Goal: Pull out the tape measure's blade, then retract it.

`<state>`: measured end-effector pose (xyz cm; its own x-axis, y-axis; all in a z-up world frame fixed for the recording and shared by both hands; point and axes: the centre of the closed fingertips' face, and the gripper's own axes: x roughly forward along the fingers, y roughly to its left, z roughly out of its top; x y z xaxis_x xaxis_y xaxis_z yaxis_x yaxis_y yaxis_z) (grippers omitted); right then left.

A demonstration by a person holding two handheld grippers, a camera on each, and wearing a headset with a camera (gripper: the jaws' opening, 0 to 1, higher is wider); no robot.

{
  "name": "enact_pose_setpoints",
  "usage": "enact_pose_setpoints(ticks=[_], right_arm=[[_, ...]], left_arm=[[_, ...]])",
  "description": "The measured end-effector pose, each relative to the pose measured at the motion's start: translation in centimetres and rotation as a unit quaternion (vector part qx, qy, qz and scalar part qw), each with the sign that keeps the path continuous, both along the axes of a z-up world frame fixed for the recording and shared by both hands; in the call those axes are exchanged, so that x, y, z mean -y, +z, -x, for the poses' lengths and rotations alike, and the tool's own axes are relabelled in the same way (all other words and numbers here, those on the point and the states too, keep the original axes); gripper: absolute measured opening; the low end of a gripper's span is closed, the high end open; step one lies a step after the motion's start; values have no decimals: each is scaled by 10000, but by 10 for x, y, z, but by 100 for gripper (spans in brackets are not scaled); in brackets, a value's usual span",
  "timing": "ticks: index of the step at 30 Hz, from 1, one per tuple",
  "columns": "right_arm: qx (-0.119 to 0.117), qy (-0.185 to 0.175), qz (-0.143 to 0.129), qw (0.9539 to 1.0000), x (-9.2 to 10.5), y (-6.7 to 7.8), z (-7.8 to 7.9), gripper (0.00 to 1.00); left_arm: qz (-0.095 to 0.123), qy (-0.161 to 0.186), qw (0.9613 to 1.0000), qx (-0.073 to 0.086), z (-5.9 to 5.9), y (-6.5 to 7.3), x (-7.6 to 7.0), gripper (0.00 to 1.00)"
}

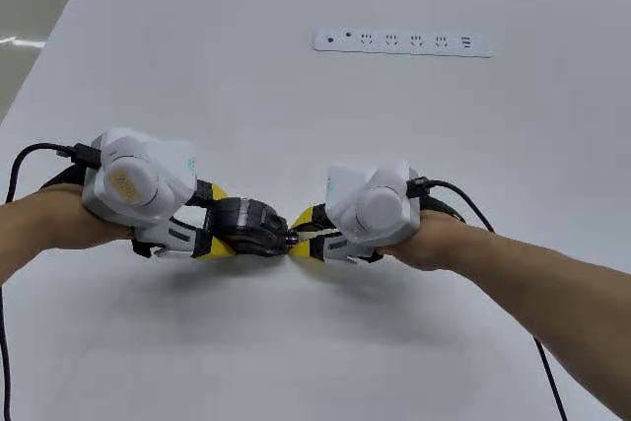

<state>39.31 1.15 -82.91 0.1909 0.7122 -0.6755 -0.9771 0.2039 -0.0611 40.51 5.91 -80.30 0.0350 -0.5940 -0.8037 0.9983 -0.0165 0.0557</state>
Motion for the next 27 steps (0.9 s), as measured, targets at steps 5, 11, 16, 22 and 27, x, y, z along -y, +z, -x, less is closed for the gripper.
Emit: enact_pose_setpoints(ticks=[5, 11, 16, 22, 27], right_arm=[[39, 27, 29, 10000, 0, 1, 0, 12], [73, 55, 59, 9999, 1, 2, 0, 12], [77, 73, 77, 9999, 4, 3, 0, 12], [82, 89, 96, 9999, 7, 3, 1, 12], [86, 97, 105, 9999, 9, 4, 1, 12]], left_arm=[[7, 12, 10000, -9, 0, 0, -1, 30], [13, 9, 10000, -11, 0, 1, -1, 30], [13, 8, 10000, -10, 0, 1, -1, 30], [16, -2, 10000, -10, 0, 1, -1, 30], [7, -10, 10000, -3, 0, 1, -2, 30]])
